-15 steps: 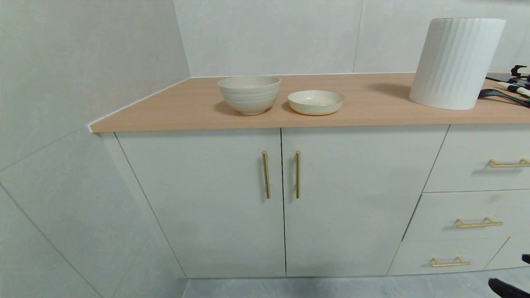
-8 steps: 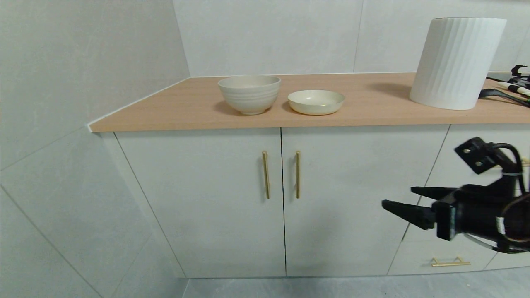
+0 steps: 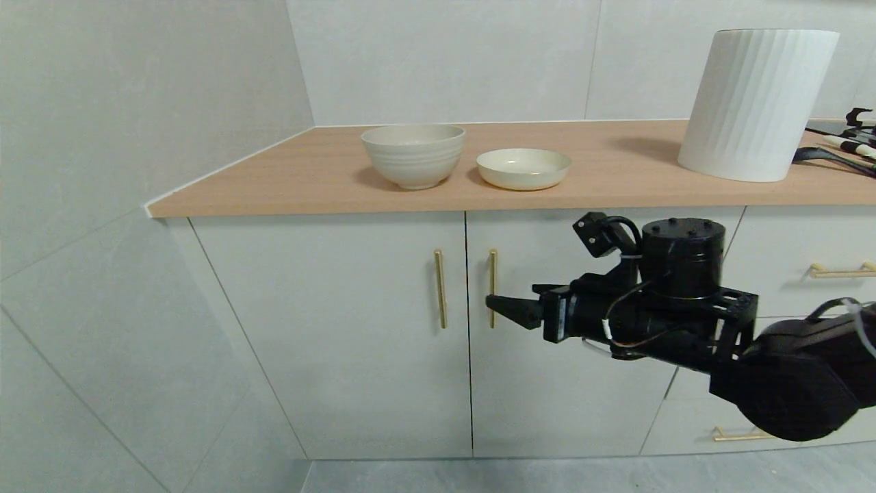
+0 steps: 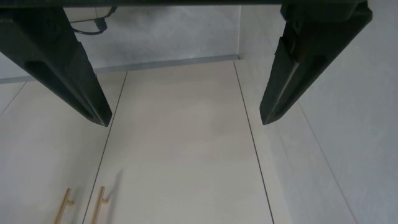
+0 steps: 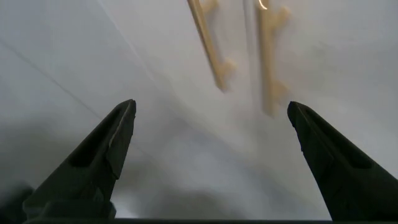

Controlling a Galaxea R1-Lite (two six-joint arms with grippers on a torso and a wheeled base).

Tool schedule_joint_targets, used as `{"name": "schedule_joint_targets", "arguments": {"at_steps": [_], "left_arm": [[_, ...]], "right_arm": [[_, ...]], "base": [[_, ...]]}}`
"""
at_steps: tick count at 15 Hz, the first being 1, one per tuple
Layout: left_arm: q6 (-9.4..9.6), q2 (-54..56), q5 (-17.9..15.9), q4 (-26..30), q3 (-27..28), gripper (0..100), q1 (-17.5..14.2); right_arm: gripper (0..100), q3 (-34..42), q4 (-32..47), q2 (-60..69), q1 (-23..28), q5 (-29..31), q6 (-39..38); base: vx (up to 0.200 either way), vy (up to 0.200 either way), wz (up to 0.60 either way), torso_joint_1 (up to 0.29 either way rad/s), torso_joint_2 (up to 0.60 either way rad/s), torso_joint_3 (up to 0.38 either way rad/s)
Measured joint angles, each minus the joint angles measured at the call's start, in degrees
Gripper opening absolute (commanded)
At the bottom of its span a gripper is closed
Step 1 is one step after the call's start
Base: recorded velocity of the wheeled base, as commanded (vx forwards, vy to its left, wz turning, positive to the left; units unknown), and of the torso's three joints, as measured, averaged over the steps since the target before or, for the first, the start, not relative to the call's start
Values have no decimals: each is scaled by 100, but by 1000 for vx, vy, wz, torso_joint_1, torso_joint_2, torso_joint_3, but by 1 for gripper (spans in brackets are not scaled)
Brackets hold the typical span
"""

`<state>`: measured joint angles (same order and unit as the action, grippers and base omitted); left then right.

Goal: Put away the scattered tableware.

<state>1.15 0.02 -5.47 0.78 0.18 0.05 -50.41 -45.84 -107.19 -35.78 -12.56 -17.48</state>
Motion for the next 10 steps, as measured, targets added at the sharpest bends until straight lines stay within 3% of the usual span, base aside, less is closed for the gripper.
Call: {"name": "schedule_joint_targets", "arguments": {"at_steps": [6,10], "left_arm": [[-11,0,1,0,0,100,-2],[-9,0,1,0,0,100,2]], "right_arm": [[100,-703,-45,-680,-123,-85,-1096],[100,-852,-274,-913,4,-72,-1167]], "base": [[0,0,0,0,0,0],[0,0,0,0,0,0]]}}
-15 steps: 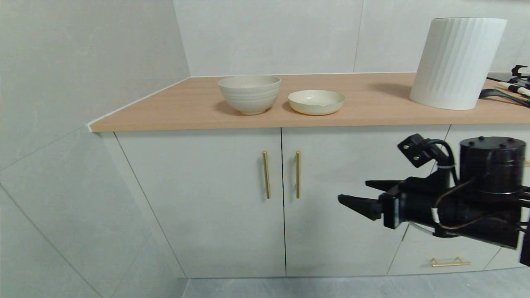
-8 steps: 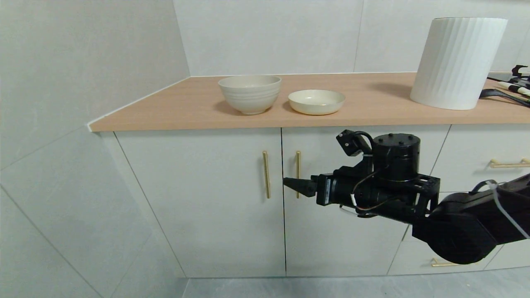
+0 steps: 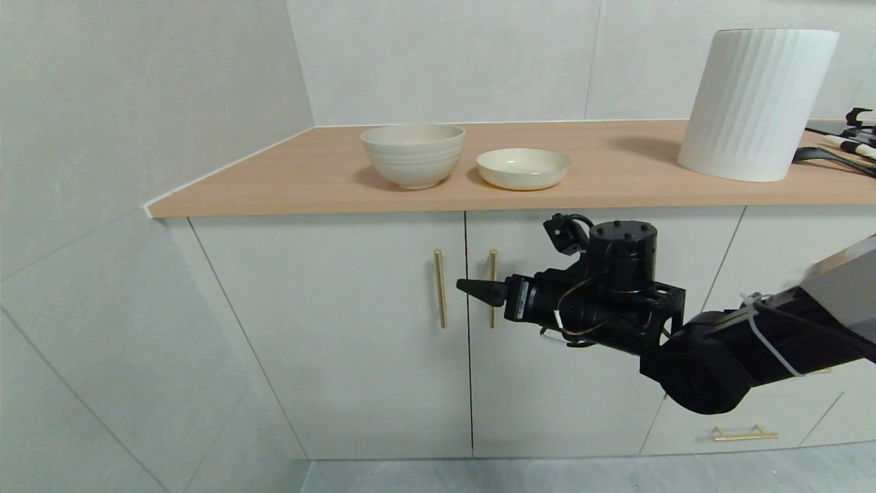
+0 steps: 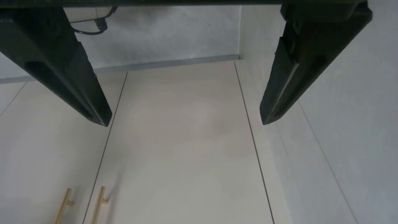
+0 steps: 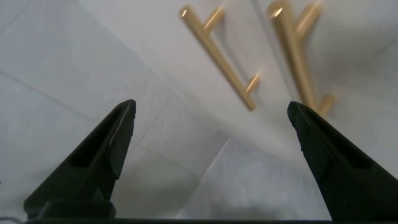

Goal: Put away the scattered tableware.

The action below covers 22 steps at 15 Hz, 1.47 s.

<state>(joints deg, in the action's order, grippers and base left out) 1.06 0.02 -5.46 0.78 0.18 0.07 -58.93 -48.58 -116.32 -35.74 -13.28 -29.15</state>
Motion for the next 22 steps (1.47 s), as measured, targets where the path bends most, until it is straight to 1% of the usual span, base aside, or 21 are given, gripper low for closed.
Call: {"name": "schedule_joint_targets", "arguments": {"at_steps": [2,8,11,20,22], "left_arm": [[0,0,0,0,0,100,0],[-2,0,2,0,0,100,-2],[-2,0,0,0,0,100,-2],[-2,0,0,0,0,100,0],[0,0,0,0,0,100,-2]], "right_arm": [[100,-24,-321,-151,85,1,11],[100,-212,-750,-553,132,9,-18],[100,-247,-1314,-827,132,9,-5],[100,-286,-1407,-1146,13,11,0],[100,-258,-1565,-1161,-61,22,-2]], "base": [[0,0,0,0,0,0],[0,0,0,0,0,0],[0,0,0,0,0,0],[0,0,0,0,0,0],[0,0,0,0,0,0]]}}
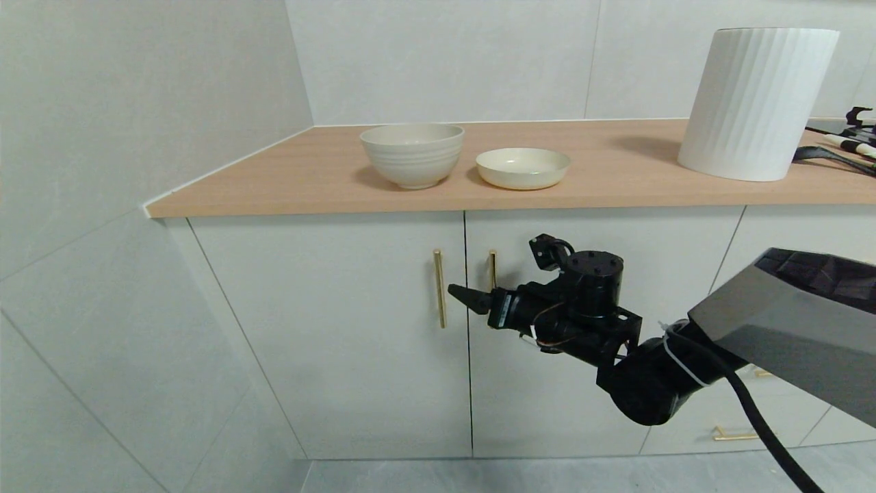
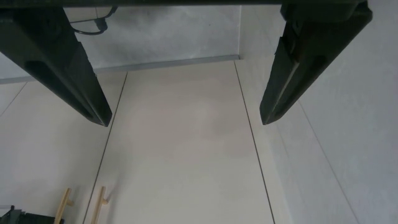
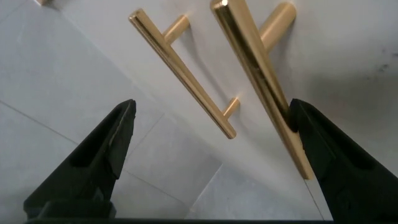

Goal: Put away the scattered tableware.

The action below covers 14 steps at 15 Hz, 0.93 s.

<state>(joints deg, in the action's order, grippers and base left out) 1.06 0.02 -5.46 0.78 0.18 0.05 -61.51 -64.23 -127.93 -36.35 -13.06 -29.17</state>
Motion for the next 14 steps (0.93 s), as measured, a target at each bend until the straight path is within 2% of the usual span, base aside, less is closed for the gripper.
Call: {"name": "schedule_joint_targets", "arguments": {"at_steps": [9,14], "left_arm": [[2,0,0,0,0,100,0],[2,0,0,1,0,100,0]], "right_arm": [[100,369,-116,207,-171,-133,-41],[100,940,-90,627,-168,-772,-44]], "base": [[0,0,0,0,0,0],[0,0,0,0,0,0]]}}
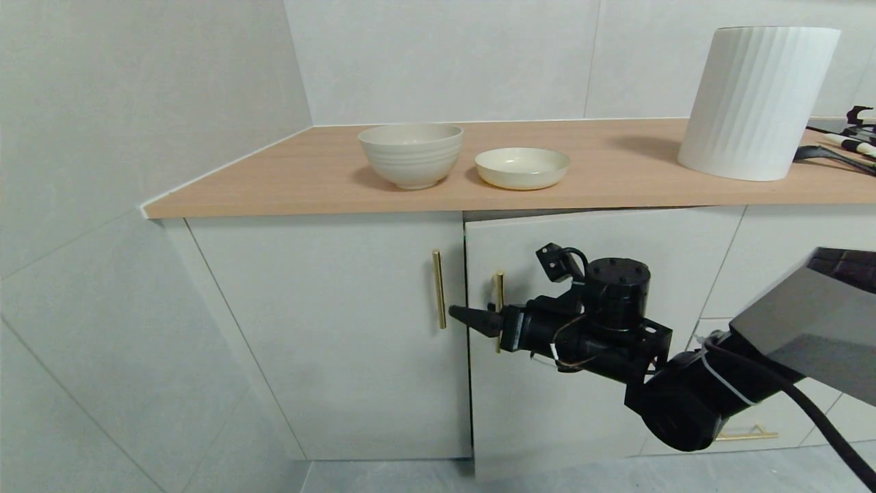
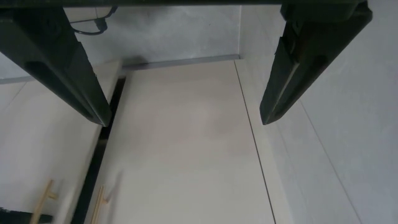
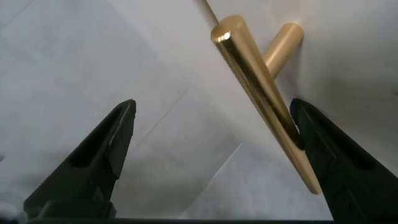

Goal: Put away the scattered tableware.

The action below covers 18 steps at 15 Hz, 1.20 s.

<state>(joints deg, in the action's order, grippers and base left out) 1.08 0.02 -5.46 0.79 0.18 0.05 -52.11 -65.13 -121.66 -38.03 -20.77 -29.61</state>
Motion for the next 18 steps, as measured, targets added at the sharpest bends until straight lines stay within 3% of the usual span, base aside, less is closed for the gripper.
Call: {"name": "schedule_joint_targets", "arguments": {"at_steps": [7,10,15,17,18], "left_arm": [[2,0,0,0,0,100,2],[9,0,0,-1,0,100,0],[191,0,-26,-9,-5,100,-2],[349,0,-184,-15,6,100,-5],[380,0,-602,0,55,100,-5]], "right_arm": [[100,1434,-88,1036,-2,-756,13],[100,2183,-652,1358,-57,-900,6],[100,2687,-1107,1497,-121,-934,13],[100,2731,-1112,1517,-123,-941,13],[100,2737,-1107,1526,-123,-944,13]], "base": [[0,0,0,0,0,0],[0,0,0,0,0,0],[0,0,0,0,0,0],[0,0,0,0,0,0],[0,0,0,0,0,0]]}}
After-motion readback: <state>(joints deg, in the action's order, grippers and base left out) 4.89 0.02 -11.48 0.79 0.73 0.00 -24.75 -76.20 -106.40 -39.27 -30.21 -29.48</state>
